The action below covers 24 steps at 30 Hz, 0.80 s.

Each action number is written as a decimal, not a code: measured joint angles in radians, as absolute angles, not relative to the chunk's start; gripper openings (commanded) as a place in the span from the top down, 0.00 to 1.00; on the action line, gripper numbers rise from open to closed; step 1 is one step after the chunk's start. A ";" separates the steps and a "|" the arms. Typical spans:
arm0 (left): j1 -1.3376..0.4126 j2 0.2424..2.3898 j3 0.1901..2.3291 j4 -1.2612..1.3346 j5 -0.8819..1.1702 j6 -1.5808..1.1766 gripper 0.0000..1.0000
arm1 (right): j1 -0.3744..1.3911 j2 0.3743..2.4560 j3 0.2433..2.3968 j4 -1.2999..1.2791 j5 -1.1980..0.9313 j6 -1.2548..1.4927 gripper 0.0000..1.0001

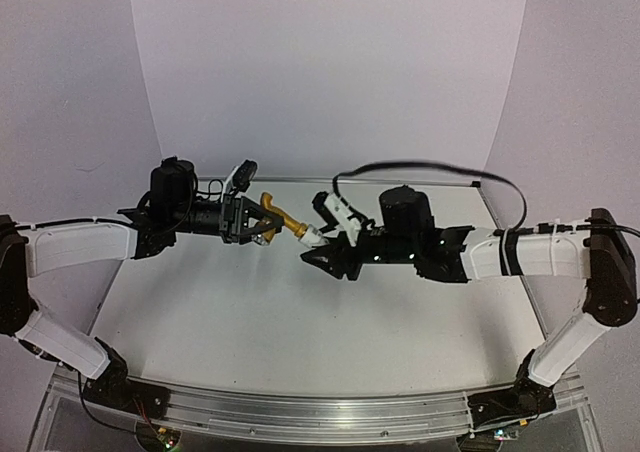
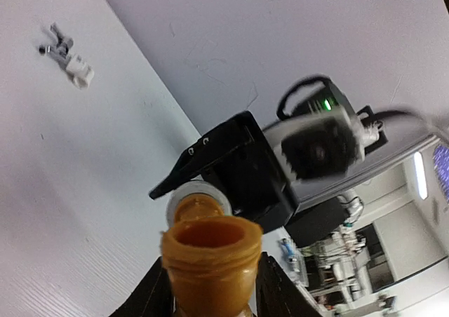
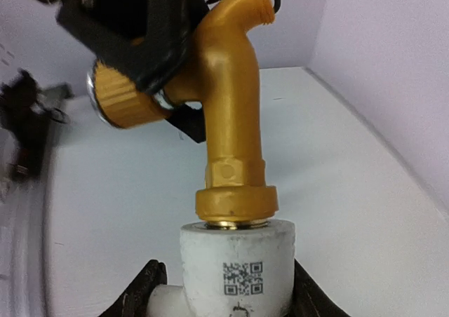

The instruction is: Install the water faucets

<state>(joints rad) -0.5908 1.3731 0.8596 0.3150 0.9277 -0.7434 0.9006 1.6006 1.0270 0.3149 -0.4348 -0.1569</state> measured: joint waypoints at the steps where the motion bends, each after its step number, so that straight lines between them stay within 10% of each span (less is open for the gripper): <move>1: -0.594 1.365 0.842 0.327 0.916 -0.679 1.00 | 0.850 1.607 1.035 0.341 -0.594 -0.061 1.00; 6: -0.627 1.318 0.758 0.404 0.905 -0.322 1.00 | 0.741 1.694 1.113 0.410 -1.069 0.356 0.72; 12: -0.627 1.359 0.783 0.409 0.973 -0.232 1.00 | 0.736 1.651 1.116 0.275 -1.096 0.431 0.22; 24: -0.577 1.530 0.800 0.311 0.909 -0.746 1.00 | 0.743 1.388 1.091 0.028 -0.494 -0.039 0.08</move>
<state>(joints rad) -0.5770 1.5302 0.8001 0.3108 0.9086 -0.7456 0.7433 1.3879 1.0913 0.0278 -0.4937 -0.0389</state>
